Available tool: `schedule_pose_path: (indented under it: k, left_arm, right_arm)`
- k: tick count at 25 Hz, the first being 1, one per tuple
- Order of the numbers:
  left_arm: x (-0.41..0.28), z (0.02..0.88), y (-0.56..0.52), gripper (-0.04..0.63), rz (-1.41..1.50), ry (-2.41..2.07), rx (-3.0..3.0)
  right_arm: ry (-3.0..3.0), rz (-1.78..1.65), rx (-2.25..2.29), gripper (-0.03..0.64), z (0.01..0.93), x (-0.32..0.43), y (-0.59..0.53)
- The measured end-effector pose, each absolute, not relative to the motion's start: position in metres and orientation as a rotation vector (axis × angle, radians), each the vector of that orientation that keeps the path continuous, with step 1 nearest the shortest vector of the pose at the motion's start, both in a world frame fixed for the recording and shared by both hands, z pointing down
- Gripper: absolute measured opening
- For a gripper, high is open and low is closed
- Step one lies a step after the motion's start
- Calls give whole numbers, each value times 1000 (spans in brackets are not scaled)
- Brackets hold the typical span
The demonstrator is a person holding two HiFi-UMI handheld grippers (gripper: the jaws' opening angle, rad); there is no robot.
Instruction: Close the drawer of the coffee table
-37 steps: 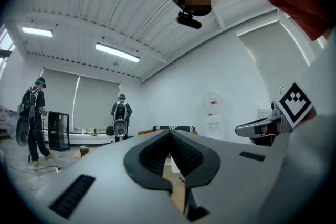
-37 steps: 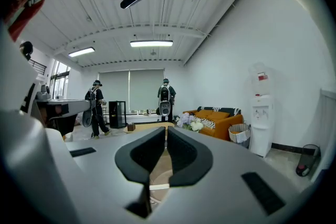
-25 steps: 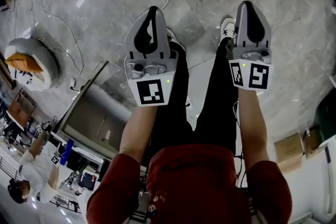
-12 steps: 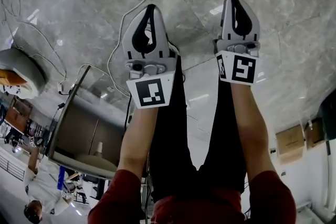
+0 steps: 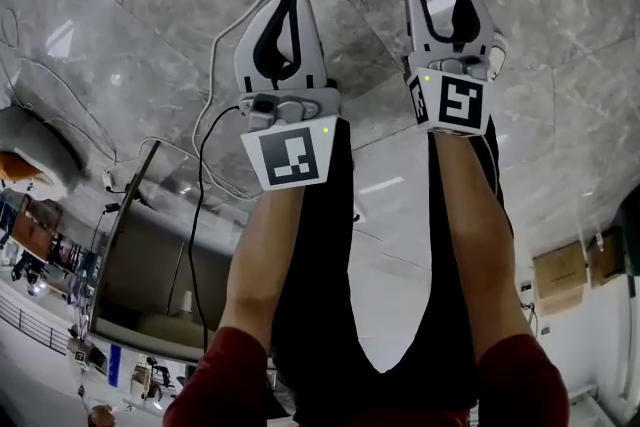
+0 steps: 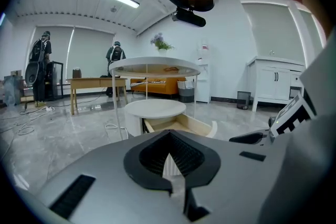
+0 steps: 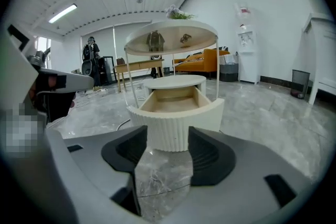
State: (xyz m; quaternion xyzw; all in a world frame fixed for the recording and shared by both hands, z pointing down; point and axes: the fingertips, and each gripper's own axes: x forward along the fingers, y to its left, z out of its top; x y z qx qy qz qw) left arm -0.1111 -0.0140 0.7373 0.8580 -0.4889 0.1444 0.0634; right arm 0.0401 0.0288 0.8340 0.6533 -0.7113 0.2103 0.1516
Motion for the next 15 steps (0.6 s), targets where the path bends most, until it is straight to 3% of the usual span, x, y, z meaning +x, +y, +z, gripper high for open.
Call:
schedule_pose_path:
  k: [5,15]
  left_arm:
    - [-119,771,-20,12,422,-1555,2564]
    - [-117,833,-42,12,237,-1777,2611]
  right_arm:
    - [-2057,524,1874,301,864,32,23]
    - [-2177,275,2012,308,908,22,-1]
